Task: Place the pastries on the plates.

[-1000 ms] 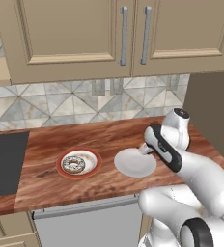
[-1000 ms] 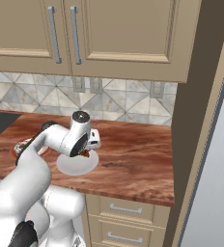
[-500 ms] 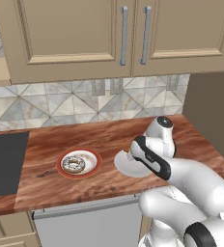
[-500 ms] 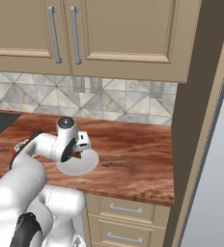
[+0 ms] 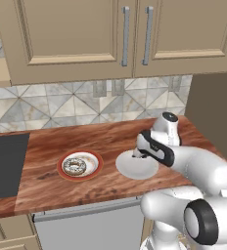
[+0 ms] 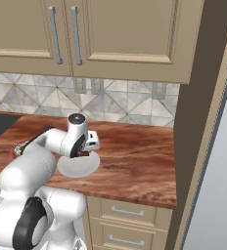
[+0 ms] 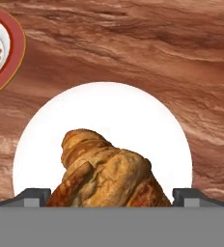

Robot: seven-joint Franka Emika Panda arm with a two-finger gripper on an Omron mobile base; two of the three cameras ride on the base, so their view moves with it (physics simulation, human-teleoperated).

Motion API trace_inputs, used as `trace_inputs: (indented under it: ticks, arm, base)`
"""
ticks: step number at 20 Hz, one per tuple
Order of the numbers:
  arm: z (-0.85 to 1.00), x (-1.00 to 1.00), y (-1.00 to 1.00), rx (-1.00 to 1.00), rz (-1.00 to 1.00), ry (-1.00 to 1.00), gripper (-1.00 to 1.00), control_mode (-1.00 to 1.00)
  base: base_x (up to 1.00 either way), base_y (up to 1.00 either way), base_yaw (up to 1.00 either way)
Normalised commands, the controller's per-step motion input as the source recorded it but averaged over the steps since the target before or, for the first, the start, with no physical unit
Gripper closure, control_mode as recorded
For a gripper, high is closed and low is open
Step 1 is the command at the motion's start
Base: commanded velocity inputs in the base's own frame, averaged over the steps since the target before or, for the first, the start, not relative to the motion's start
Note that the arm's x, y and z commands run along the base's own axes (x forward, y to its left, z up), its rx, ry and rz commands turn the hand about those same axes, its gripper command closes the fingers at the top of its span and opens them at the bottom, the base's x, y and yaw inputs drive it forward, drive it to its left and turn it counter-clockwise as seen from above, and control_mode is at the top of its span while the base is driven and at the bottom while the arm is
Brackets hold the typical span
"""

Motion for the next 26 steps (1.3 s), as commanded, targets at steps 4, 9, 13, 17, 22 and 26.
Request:
trace_inputs:
  ticks: [4,9,13,17,22,26]
  arm:
    - [0.17,-0.11,0.06,0.0,-0.07,0.0,-1.0,-1.0]
    - [-0.14,-0.19,0.16,-0.03,-0.05,-0.02,-1.0,-1.0]
    - [-0.07,0.0,0.01,0.02,-0.01,-0.08,-1.0,-1.0]
    - [0.48,-0.11,0.03,0.03,-0.01,-0.06,-1.0,-1.0]
    - [0.3,-1.0,-0.16,-0.06,0.05,-0.09,-1.0,-1.0]
    - [-0.36,-1.0,-0.16,-0.24,0.04,0.0,-1.0,-1.0]
  base:
    - [0.0,0.0,0.0]
    - [0.0,0.0,0.0]
    - [0.0,0.0,0.0]
    - [0.0,0.0,0.0]
    - [0.0,0.0,0.0]
    - [0.0,0.0,0.0]
